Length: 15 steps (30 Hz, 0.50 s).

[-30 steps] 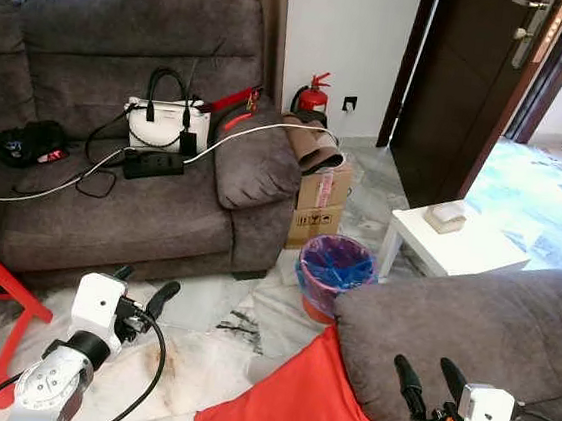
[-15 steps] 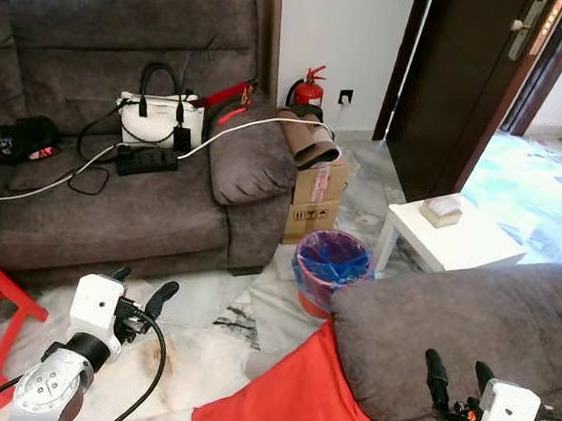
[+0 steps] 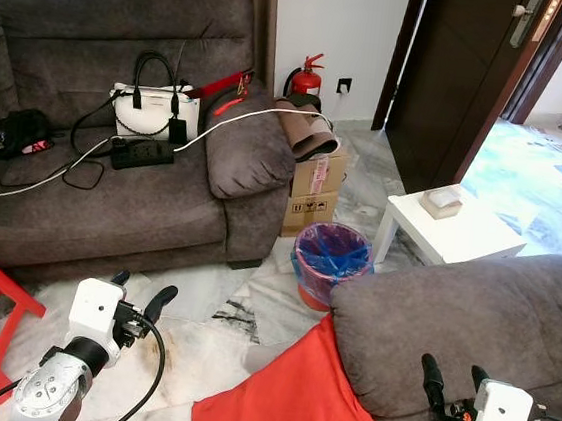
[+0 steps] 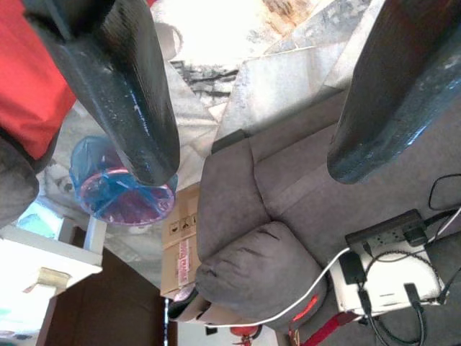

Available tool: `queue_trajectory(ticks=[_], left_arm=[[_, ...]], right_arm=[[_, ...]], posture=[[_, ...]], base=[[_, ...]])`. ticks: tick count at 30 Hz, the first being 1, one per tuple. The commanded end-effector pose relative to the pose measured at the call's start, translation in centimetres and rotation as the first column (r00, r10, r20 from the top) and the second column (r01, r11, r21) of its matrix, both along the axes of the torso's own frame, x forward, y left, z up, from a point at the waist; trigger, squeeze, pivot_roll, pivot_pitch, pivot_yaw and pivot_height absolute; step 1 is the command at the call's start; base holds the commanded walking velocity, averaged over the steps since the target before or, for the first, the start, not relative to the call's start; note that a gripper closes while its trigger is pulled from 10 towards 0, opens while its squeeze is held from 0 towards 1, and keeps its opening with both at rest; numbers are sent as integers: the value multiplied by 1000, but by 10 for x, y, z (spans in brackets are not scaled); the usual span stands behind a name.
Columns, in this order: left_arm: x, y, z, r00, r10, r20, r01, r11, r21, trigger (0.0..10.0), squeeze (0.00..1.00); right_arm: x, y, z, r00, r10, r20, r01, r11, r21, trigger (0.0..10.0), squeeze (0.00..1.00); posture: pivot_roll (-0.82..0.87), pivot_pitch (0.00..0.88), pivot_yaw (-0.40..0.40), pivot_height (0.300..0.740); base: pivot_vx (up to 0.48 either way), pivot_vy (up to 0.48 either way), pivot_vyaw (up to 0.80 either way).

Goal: Move the pillow to the sofa from floor

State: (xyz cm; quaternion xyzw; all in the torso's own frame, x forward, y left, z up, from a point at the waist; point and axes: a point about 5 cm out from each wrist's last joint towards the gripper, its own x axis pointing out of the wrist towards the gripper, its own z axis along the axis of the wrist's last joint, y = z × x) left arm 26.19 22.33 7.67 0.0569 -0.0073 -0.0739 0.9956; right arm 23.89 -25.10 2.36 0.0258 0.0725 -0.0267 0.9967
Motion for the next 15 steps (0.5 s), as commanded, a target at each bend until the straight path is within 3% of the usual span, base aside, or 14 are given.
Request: queue_trajectory(ticks=[1, 15], left_arm=[[-3, 0, -1, 1000, -6, -14, 6, 1000, 25, 10000, 0], [-5, 1, -4, 999, 10, -30, -9, 1000, 21, 10000, 0]], right_arm=[[-1, 2, -4, 1000, 5, -24, -5, 1000, 3, 10000, 0], [6, 6, -3, 999, 26, -27, -27, 999, -17, 10000, 0]], posture=[[95, 96, 34, 735], [101, 95, 24, 705]], base=[[0, 0, 0], [0, 0, 0]])
